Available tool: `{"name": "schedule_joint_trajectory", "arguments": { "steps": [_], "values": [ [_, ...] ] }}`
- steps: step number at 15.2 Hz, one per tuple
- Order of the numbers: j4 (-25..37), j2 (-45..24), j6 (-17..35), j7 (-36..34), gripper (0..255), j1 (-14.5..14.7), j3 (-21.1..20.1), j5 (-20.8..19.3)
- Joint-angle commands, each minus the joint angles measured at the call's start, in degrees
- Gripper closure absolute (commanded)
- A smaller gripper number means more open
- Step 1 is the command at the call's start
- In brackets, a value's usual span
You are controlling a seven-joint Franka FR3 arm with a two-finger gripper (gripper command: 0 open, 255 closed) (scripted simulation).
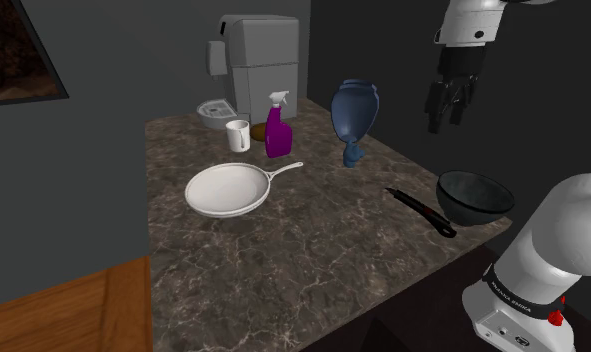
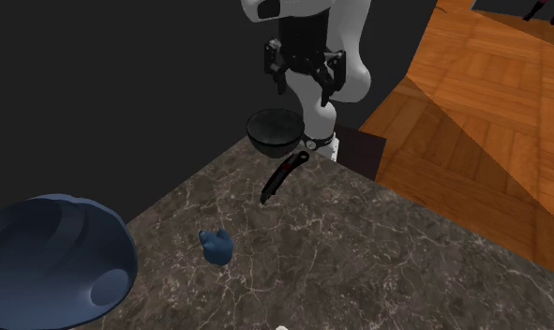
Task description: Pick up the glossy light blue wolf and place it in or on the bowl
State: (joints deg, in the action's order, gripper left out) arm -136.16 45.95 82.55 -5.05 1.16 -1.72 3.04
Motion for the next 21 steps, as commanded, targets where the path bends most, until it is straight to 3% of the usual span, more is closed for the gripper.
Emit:
{"name": "schedule_joint_trajectory", "arguments": {
  "steps": [1, 11, 21],
  "values": [
    [0.00, 0.00, 0.00, 0.00, 0, 0.00, 0.00, 0.00],
    [1.23, -16.83, 18.75, 5.15, 0, -0.63, 2.37, -2.62],
    [10.49, -36.78, 32.69, 9.64, 0, -1.04, 4.07, -3.38]
  ]
}}
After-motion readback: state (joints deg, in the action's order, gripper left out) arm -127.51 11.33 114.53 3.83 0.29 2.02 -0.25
